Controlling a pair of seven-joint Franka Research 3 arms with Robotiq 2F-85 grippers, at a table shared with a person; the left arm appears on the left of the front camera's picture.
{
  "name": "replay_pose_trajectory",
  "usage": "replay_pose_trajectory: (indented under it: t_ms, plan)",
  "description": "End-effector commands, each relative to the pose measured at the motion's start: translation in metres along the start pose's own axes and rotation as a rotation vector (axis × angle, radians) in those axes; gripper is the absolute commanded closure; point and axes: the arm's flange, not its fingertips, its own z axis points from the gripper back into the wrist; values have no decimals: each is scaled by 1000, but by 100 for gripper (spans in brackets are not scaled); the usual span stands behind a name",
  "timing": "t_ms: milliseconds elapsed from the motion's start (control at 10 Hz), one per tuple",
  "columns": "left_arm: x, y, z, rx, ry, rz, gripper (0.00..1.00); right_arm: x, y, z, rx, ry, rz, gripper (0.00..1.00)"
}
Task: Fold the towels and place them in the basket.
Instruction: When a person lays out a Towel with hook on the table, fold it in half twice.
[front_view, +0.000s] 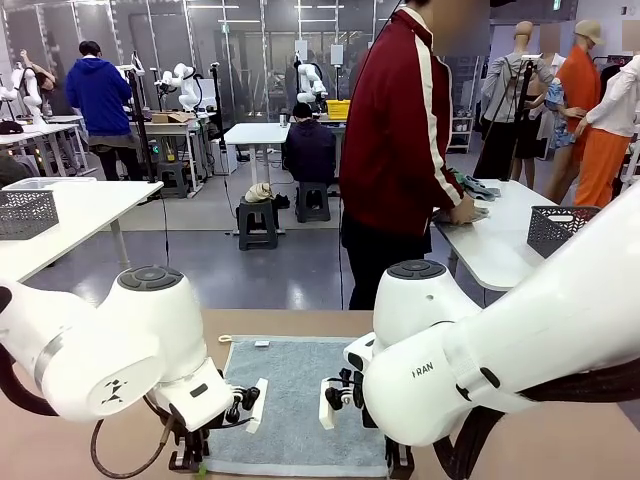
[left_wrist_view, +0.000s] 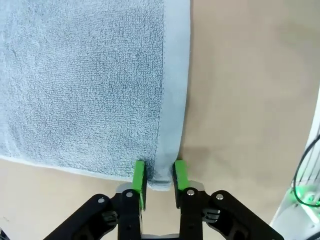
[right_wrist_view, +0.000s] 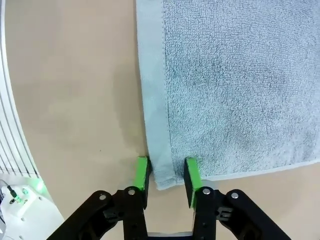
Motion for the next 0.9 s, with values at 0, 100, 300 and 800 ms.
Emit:
replay_pose_trajectory:
  t_ms: [0, 100, 300, 800]
  plan:
    - [-32, -36, -13, 33, 9, 9, 70, -32, 38, -21, -37, 1, -22, 62]
    - [-33, -35, -13, 39, 13, 12, 70, -32, 38, -21, -47, -1, -23, 62]
    - [-28, -35, -10, 54, 26, 14, 89, -32, 38, -19, -54, 2, -25, 80]
    - [-26, -36, -1, 27, 32, 24, 100, -25, 41, -14, -63, 16, -8, 100]
